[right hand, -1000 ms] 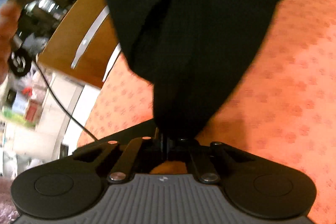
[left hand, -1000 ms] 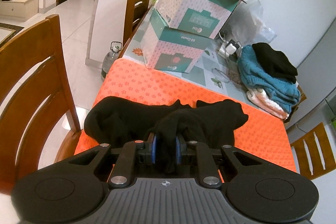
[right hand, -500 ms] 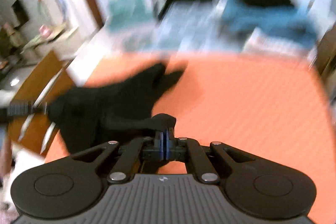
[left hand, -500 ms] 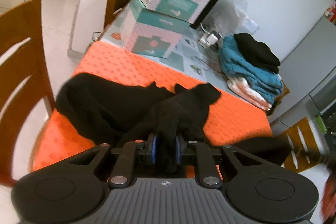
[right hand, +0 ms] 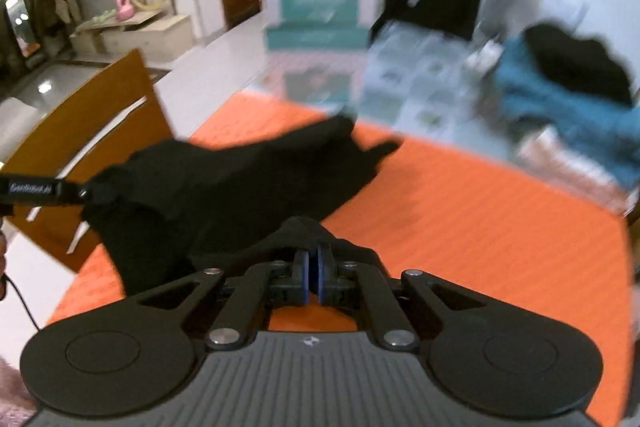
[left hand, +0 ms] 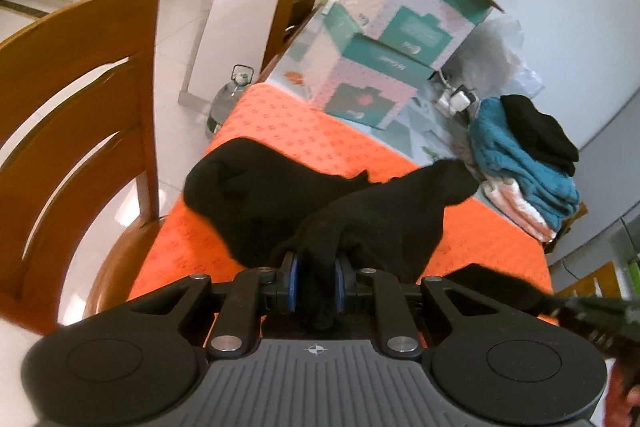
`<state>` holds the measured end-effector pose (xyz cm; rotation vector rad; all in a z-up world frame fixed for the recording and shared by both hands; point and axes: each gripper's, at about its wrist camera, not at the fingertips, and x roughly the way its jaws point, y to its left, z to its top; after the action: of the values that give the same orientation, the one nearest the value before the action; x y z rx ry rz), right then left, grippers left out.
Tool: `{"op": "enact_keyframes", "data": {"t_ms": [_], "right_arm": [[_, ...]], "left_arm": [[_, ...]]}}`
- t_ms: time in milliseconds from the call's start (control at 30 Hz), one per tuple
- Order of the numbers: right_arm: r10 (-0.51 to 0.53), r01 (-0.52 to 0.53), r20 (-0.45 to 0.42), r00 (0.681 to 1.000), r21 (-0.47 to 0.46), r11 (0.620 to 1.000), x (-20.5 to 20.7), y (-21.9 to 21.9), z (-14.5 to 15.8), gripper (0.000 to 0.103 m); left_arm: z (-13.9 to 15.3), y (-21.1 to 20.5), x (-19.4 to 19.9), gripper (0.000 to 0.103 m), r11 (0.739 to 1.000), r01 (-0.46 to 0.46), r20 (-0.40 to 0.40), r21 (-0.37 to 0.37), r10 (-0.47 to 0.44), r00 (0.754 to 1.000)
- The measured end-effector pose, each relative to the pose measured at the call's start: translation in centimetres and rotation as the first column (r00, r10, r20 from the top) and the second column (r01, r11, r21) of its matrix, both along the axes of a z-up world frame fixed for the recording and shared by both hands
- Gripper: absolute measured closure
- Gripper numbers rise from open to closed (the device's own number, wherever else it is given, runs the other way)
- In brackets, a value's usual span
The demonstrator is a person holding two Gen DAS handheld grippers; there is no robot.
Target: Fold clothes
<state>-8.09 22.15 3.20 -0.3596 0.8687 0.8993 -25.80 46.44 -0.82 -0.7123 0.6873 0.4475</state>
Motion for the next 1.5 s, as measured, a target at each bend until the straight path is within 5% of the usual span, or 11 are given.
{"op": "enact_keyframes", "data": {"t_ms": [167, 400, 667, 867, 1167, 1500], "right_arm": [[0.007, -0.007, -0.105, 0.994, -0.006, 1.000, -2.0, 0.7, -2.8, 0.077], [-0.087, 0.096, -0.141, 0.986, 0.060, 0.994, -1.0, -4.1, -1.1, 0.055], [-0.302, 0.311, -0.163, 0.939, 0.029, 0.950, 1.8, -10.6, -3.4, 0.055], [-0.367, 0.362, -0.141, 0.920, -0.061, 0.930, 2.7, -14.1, -7.0, 0.054], [-0.229, 0.223, -0.067, 0.971, -0.091, 0.971, 4.6, -12.7, -9.9, 0.039], [-0.069, 0.060, -0.069, 0.995, -0.122, 0.991, 6.3, -9.3, -12.7, 0.042]], "left_arm": [[-1.2, 0.3, -0.6, 0.081, 1.000, 0.002, -0.028, 0.013, -0.002, 1.000], [-2.2, 0.8, 0.1, 0.080, 1.000, -0.003, -0.049, 0.004, 0.004, 0.999], [-2.8, 0.8, 0.6, 0.078, 1.000, 0.010, -0.059, -0.002, -0.010, 0.998], [-3.1, 0.9, 0.7, 0.077, 1.000, 0.017, -0.078, -0.006, -0.018, 0.997], [-3.0, 0.6, 1.1, 0.077, 0.999, 0.029, -0.103, 0.022, -0.027, 0.994], [-2.8, -0.1, 1.3, 0.077, 0.998, 0.027, -0.127, 0.051, -0.020, 0.992]]}}
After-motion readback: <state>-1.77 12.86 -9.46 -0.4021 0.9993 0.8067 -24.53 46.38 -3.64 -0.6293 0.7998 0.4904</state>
